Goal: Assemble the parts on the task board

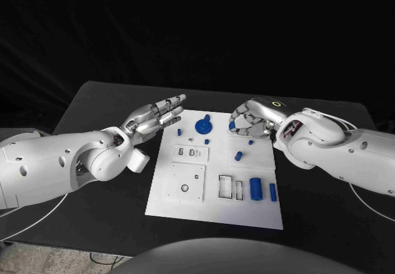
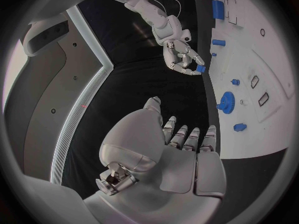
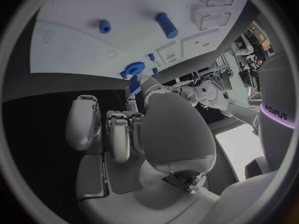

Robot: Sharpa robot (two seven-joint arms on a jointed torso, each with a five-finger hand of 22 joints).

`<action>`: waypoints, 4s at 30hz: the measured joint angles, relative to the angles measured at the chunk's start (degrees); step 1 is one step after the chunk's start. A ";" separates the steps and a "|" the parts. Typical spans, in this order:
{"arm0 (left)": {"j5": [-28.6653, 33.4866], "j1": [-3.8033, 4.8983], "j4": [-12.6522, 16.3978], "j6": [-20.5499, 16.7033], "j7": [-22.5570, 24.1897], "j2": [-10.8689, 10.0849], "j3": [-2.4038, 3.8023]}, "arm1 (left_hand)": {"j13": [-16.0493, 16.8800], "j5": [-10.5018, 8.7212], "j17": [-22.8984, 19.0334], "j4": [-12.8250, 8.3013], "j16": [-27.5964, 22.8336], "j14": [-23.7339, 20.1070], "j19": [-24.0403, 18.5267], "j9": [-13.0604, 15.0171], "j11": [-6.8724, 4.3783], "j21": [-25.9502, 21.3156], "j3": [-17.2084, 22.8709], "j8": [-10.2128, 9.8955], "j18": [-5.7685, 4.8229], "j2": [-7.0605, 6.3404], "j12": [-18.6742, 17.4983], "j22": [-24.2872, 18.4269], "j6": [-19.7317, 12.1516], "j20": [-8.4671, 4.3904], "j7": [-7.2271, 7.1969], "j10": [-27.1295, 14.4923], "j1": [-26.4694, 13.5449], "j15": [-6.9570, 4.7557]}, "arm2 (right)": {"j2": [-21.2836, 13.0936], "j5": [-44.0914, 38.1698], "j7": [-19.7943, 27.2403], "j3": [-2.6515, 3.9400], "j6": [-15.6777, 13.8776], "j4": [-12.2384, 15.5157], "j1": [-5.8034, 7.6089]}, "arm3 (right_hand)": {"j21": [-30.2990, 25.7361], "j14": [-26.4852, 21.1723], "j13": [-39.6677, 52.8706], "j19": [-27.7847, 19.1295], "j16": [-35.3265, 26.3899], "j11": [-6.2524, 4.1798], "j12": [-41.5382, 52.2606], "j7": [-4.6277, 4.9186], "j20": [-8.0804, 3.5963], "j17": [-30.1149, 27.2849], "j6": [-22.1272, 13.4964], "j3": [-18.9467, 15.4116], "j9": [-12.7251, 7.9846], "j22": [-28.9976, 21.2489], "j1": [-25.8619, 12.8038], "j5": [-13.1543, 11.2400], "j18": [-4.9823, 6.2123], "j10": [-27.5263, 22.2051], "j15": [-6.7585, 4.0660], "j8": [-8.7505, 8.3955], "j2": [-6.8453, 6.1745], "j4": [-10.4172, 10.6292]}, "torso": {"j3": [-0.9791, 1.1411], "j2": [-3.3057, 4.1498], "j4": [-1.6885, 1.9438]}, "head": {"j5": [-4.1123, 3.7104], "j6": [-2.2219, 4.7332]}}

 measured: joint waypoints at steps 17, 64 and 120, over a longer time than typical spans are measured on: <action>0.01 0.00 0.00 0.05 -0.13 0.37 0.01 | 0.00 0.00 0.00 0.00 0.00 0.00 0.00 0.00 0.00 0.00 0.00 0.00 0.00 0.00 0.00 -0.01 0.00 0.00 0.00 0.00 0.00 0.00 | 8.34 -1.38 -2.36 -0.01 4.42 -2.63 -2.16 | -0.87 0.00 -0.01 0.00 0.00 0.01 0.00 0.00 0.00 -0.01 0.00 0.14 0.00 0.01 0.00 0.22 0.00 0.00 0.00 -0.10 -0.01 -0.46 | 0.03 -0.12 0.11 | 0.14 0.00; 0.01 -0.01 -0.62 0.28 -0.40 1.08 0.00 | 0.00 0.17 0.00 -0.15 0.00 0.00 0.00 0.00 0.00 0.00 0.15 0.00 0.00 0.22 0.00 -0.02 0.00 0.00 0.00 0.00 0.22 0.00 | 12.54 -2.41 -4.99 0.06 8.50 -5.24 -4.70 | -0.83 0.00 -0.03 -0.20 0.00 0.01 0.00 0.46 -0.20 0.03 -3.17 0.62 1.83 0.01 -0.66 0.53 0.00 -0.01 0.00 -1.92 0.09 -1.56 | 0.10 -0.12 -0.03 | -0.03 0.00; -12.29 12.10 7.01 -14.88 -9.61 -4.14 0.75 | 15.95 -14.88 11.46 2.14 21.63 45.13 45.68 0.71 7.83 25.16 -4.96 1.15 0.00 -6.27 13.84 10.69 3.89 -0.57 6.69 44.01 -1.30 1.65 | -5.38 8.93 -1.77 0.30 -3.66 8.57 6.20 | -0.20 -0.13 -0.04 0.22 0.00 0.35 0.00 1.10 -0.20 0.00 -16.61 -2.24 -5.79 0.03 -1.45 -17.00 0.00 -0.09 0.13 -6.16 -3.61 5.74 | 1.13 -0.35 -1.48 | 0.94 0.00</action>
